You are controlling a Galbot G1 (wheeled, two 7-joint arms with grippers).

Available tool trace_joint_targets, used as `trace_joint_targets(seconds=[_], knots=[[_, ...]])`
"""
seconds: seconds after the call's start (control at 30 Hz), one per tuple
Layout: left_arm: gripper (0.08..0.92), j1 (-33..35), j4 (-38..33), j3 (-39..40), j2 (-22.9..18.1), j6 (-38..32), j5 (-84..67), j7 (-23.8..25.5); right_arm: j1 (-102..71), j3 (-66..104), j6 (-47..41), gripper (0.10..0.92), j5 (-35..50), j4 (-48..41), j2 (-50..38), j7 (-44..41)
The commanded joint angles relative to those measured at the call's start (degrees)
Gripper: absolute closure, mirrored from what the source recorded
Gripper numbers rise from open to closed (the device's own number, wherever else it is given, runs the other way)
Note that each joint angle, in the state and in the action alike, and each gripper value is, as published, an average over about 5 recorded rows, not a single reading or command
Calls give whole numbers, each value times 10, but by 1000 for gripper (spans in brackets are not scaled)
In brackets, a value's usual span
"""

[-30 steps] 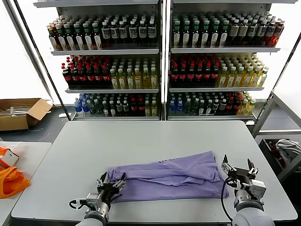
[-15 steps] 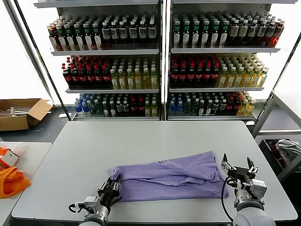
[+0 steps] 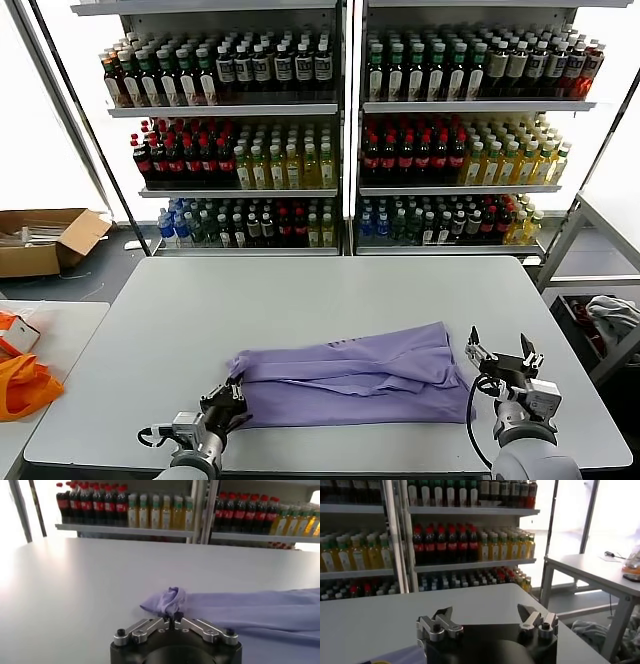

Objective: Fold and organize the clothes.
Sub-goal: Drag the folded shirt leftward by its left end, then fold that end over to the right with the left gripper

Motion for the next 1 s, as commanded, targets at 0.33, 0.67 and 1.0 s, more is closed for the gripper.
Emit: trace_joint_targets(seconds=[0.33, 0.67, 1.0], knots=[[897, -68, 59, -307, 308, 20, -100, -2, 22, -18, -4, 203, -4, -8, 5, 5], [897, -38, 2, -250, 253, 14, -58, 2, 15, -29, -4, 203, -19, 5, 21, 3], [897, -30, -13, -40, 86, 15, -11, -8, -29, -21, 6, 203, -43, 32, 35, -1]])
